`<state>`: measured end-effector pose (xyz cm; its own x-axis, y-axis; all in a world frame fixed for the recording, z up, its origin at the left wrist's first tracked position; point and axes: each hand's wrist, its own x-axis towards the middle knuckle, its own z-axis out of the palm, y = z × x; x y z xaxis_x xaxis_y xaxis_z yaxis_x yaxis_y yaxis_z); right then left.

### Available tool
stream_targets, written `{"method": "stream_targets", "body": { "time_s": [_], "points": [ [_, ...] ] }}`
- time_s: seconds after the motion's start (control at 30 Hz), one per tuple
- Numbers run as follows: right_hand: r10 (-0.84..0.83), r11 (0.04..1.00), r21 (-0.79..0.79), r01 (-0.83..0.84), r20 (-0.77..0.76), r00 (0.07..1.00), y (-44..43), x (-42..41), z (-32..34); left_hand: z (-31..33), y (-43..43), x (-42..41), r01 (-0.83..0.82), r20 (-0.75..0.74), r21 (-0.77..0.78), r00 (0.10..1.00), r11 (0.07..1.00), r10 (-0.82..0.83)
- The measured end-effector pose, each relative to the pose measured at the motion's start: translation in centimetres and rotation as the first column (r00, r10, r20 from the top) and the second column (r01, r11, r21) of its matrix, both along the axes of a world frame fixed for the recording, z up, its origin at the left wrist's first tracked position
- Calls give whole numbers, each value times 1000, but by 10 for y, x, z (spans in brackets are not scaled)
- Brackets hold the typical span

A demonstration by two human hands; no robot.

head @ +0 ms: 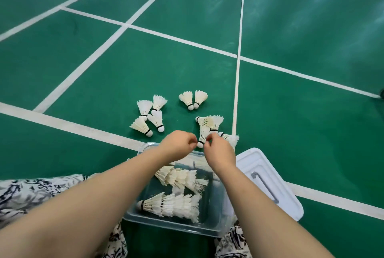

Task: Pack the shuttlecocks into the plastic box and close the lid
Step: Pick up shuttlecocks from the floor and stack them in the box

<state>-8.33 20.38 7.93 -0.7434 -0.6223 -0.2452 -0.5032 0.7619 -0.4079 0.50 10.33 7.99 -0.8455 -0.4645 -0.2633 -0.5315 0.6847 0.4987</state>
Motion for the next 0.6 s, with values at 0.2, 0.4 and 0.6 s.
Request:
{"method": "stream_targets", "body": {
  "time_s": [0.2, 0.4, 0.6],
  "points": [
    [31, 995, 99, -29, -19, 999, -39, -38, -23, -12, -26, -23, -68, -23, 9, 997, 998, 68],
    [-101, 983, 170, 72, 165, 981, -74, -76, -79, -43, -53, -42, -177, 0, 49, 984, 983, 177],
    [-121, 971, 227, 79, 177, 977, -115, -93, -115, -63, -77, -54, -238, 9, 73, 971, 968, 238]
  ]
}}
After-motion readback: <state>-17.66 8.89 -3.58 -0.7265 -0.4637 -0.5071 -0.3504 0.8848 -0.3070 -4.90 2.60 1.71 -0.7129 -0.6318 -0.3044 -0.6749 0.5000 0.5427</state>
